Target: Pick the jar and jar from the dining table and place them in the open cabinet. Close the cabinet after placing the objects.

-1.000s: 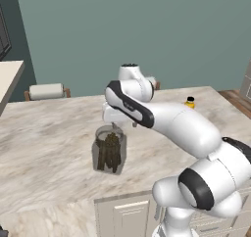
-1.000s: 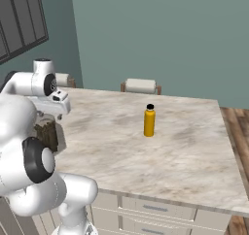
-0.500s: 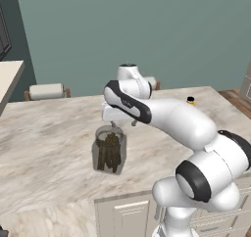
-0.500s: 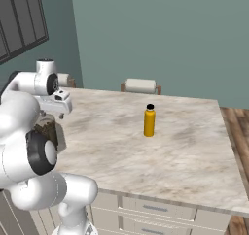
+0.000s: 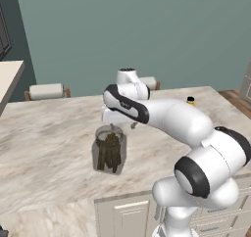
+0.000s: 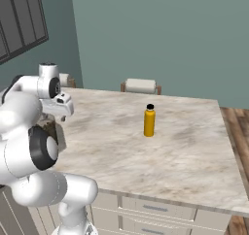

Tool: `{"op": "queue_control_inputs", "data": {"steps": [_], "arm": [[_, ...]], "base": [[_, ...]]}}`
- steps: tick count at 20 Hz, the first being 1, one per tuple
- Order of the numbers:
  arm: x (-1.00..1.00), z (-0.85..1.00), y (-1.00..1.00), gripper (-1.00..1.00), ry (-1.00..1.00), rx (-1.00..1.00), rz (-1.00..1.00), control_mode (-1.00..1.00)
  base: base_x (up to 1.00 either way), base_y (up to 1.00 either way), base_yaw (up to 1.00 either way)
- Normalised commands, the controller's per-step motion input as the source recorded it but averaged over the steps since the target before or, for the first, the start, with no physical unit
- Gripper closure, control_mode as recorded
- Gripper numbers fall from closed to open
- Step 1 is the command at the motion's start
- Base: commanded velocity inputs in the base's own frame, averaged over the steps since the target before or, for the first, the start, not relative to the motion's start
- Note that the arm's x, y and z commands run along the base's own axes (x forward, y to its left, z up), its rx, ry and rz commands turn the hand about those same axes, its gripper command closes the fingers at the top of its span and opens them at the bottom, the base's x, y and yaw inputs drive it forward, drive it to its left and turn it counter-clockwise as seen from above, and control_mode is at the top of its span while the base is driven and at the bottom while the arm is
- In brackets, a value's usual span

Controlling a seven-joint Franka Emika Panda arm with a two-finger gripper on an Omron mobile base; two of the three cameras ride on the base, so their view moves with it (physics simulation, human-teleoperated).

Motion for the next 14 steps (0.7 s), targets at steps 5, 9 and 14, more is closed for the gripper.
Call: {"op": "queue_control_inputs", "data": {"steps": [5, 9, 14], "arm": [[0.0, -0.22, 0.0, -1.0, 0.0, 0.0, 0.0, -1.0], [0.0, -0.2, 0.0, -1.0, 0.0, 0.0, 0.01, -1.0], [0.0, -0.19, 0.0, -1.0, 0.0, 0.0, 0.01, -1.0]], "base": [[0.0, 0.0, 0.0], [0.0, 0.0, 0.0], [0.0, 0.0, 0.0]]}}
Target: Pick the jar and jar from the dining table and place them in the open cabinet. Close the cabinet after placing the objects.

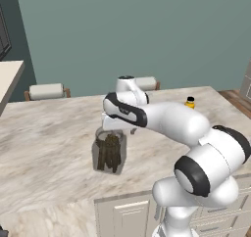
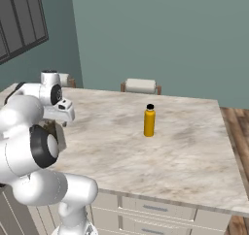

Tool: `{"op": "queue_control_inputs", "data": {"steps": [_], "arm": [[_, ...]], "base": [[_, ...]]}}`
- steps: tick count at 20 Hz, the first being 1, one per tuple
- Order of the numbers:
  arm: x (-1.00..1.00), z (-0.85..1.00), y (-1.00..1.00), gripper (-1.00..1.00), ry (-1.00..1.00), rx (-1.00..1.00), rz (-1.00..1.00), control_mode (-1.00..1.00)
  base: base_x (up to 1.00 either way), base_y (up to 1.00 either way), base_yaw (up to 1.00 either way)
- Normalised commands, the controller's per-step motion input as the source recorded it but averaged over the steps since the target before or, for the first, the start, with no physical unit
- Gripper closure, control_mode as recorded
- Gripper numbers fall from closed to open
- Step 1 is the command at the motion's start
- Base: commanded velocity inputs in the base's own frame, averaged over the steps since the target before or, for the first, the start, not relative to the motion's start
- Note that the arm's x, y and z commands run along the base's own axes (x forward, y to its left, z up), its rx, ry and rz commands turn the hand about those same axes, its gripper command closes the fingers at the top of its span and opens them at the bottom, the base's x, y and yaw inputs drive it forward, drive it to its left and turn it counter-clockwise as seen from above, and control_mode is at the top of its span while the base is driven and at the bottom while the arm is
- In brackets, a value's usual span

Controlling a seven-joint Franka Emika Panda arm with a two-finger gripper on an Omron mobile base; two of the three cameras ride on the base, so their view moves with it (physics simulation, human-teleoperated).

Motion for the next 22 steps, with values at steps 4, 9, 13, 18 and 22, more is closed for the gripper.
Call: {"op": "queue_control_inputs", "data": {"steps": [4, 9, 13, 18, 22], "arm": [[0.0, -0.18, 0.0, -1.0, 0.0, 0.0, 0.01, -1.0], [0.0, -0.2, 0.0, -1.0, 0.0, 0.0, 0.0, -1.0], [0.0, -0.2, 0.0, -1.0, 0.0, 0.0, 0.0, -1.0], [0.0, -0.16, 0.08, -1.0, 0.0, 0.0, 0.0, -1.0], [-0.07, -0.01, 0.03, -1.0, 0.0, 0.0, 0.0, -1.0]], "base": [[0.0, 0.0, 0.0], [0.0, 0.0, 0.0], [0.0, 0.0, 0.0], [0.0, 0.0, 0.0], [0.0, 0.0, 0.0]]}}
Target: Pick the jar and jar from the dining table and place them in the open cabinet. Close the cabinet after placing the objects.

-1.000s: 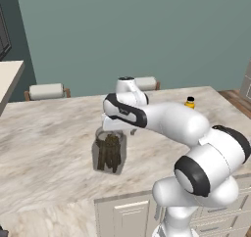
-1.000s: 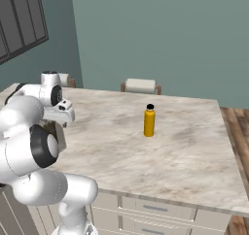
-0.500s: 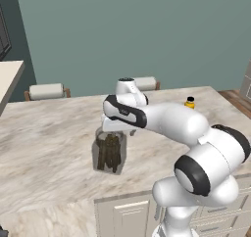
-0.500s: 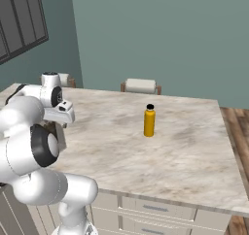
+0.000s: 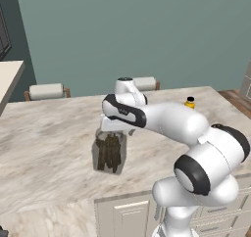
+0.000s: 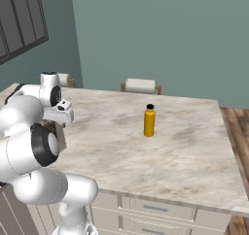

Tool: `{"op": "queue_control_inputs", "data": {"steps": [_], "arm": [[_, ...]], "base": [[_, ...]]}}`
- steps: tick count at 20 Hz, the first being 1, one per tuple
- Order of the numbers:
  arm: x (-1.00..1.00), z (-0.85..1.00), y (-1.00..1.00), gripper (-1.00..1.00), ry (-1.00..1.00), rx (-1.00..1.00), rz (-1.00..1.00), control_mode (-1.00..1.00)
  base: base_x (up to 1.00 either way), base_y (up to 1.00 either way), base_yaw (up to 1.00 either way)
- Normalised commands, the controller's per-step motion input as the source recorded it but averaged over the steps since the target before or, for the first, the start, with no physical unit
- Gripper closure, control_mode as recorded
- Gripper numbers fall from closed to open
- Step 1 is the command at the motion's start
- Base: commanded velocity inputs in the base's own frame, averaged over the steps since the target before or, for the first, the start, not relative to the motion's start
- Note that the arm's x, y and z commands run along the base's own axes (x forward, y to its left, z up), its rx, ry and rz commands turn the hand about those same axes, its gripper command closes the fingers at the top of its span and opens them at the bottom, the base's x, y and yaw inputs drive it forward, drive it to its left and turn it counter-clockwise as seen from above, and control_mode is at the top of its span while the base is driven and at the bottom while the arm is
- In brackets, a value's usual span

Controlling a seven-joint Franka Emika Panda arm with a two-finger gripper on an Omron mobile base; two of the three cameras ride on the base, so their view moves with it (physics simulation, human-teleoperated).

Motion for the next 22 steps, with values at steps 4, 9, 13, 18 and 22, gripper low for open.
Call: {"op": "queue_control_inputs", "data": {"steps": [4, 9, 13, 18, 22], "arm": [[-0.15, -0.01, 0.01, -1.0, 0.0, 0.0, 0.0, -1.0], [-0.05, -0.04, 0.0, -1.0, 0.0, 0.0, 0.0, -1.0], [0.0, -0.12, 0.0, -1.0, 0.0, 0.0, 0.0, -1.0], [0.0, -0.2, 0.0, -1.0, 0.0, 0.0, 0.0, -1.0], [0.0, -0.21, 0.0, -1.0, 0.0, 0.0, 0.0, -1.0]], "base": [[0.0, 0.0, 0.0], [0.0, 0.0, 0.0], [0.0, 0.0, 0.0], [0.0, 0.0, 0.0], [0.0, 0.0, 0.0]]}}
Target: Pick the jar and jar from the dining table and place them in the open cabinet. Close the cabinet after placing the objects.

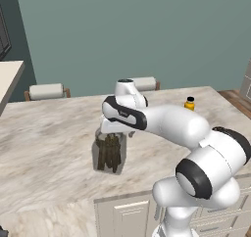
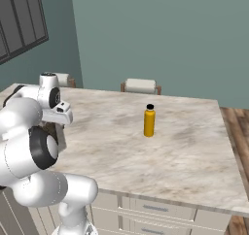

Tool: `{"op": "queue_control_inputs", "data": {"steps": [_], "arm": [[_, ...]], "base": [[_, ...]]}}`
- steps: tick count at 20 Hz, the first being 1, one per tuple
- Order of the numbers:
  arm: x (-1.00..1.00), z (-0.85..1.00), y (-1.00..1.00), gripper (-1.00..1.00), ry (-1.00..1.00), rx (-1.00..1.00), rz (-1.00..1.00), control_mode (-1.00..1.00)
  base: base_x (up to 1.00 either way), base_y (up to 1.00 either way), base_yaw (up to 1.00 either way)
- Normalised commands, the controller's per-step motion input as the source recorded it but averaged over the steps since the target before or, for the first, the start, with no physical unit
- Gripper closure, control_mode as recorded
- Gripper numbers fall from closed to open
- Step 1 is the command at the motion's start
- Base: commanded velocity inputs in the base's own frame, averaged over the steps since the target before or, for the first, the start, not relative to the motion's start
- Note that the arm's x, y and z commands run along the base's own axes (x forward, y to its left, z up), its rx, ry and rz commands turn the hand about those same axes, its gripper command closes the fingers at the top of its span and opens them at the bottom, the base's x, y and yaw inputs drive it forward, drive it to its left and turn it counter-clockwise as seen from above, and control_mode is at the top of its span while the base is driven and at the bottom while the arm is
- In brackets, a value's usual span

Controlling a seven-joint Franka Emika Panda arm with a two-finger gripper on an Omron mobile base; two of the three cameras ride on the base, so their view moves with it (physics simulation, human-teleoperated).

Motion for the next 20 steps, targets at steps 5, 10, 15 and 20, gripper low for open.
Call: {"op": "queue_control_inputs", "data": {"steps": [5, 10, 15, 20], "arm": [[0.0, 0.0, 0.0, -1.0, 0.0, 0.0, 0.0, -1.0], [0.0, 0.0, 0.0, -1.0, 0.0, 0.0, 0.0, -1.0], [0.0, 0.0, 0.0, -1.0, 0.0, -0.01, 0.0, -1.0], [0.0, -0.01, -0.05, 1.0, 0.0, -0.01, 0.0, -1.0]], "base": [[0.0, 0.0, 0.0], [0.0, 0.0, 0.0], [0.0, 0.0, 0.0], [0.0, 0.0, 0.0]]}}
